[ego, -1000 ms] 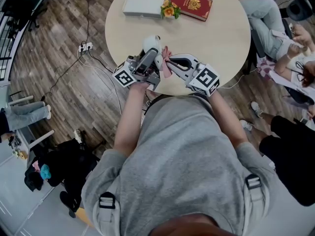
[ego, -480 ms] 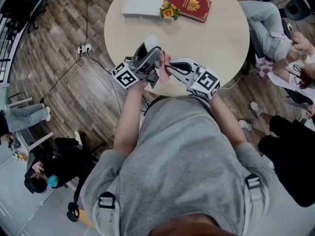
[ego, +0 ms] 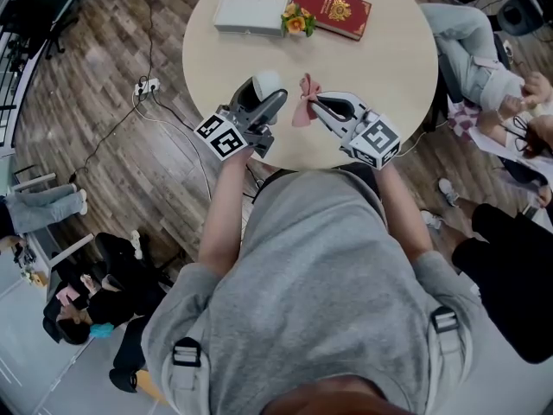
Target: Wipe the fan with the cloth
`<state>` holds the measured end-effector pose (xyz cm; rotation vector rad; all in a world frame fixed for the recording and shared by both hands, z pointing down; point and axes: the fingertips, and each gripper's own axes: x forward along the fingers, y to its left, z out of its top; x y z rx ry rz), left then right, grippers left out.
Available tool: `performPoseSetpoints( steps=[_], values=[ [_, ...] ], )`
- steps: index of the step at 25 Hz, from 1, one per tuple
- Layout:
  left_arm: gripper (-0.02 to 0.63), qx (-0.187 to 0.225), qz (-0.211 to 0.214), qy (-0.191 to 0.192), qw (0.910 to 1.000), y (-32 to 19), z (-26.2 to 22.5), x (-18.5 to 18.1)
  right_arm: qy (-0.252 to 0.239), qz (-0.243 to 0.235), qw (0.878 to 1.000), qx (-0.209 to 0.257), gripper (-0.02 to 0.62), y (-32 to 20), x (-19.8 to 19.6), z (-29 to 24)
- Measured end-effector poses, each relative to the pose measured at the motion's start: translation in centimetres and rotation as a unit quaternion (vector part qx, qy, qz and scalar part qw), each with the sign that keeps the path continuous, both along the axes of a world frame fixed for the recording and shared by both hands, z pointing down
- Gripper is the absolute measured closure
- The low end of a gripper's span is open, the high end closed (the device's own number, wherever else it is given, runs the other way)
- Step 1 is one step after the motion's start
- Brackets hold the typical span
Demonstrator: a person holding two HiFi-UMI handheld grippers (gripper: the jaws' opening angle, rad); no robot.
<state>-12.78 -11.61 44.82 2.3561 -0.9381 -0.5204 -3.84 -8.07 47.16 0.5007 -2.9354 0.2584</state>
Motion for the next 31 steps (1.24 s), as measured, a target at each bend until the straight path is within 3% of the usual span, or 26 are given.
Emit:
performPoseSetpoints(
  steps=[7,17,31],
  values=[
    [0.23,-0.014,0.006,-0.033,0.9993,0.7,1.4,0.1,0.015,0.035,0.999,0.003,0.569,-1.5,2.3,0.7],
    [0.23,-0.007,0.013,-0.075,0.9971,0.9,2.7,0.7,0.027,0.047,0.999,0.002,0.569,-2.4,3.2,1.7],
    [0.23,-0.014,0.029,-0.095,0.995,1.5,3.9,1.0,0.039,0.061,0.997,-0.001,0.569,-2.5,3.6,2.7]
  ],
)
